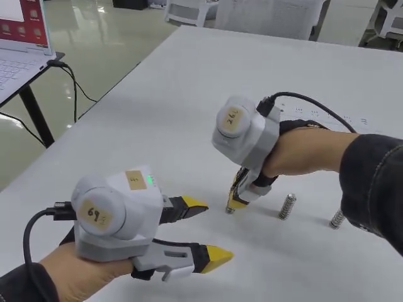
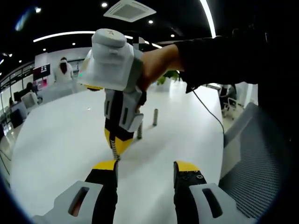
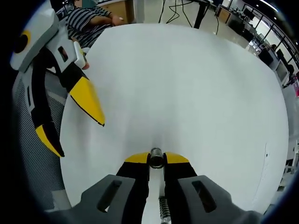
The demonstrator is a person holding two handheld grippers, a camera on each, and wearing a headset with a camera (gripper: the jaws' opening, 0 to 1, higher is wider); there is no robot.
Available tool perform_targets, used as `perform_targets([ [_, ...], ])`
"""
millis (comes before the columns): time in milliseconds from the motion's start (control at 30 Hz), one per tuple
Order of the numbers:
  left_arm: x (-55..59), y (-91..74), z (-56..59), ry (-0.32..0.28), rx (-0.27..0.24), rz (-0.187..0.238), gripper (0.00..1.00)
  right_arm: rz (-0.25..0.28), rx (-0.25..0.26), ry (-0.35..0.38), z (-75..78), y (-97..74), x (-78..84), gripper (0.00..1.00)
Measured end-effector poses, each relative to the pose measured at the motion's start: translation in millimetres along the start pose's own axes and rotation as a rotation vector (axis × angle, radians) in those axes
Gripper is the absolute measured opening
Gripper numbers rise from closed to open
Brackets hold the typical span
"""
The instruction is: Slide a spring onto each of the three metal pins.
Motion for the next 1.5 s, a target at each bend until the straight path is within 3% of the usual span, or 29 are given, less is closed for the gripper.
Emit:
perform_targets([
  [533, -0.1, 0.9, 1.3, 0.004, 0.005, -0.002, 0.42, -0.05, 0.002, 0.025, -0.5, 0.8, 14.0, 0.08],
  [1500, 0.4, 1.4, 2.0, 0.006, 0.006, -0.008, 0.42, -0.048, 0.002, 0.012, -0.4, 3.6, 14.3, 0.13],
])
Point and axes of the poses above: the centre of the closed fingertips' face, and the gripper's own axes: y roughly forward along the fingers, z roughly to its right, x roughly out of its underside, the point moved 7 cm from there along -y, roughly backward along the fingers
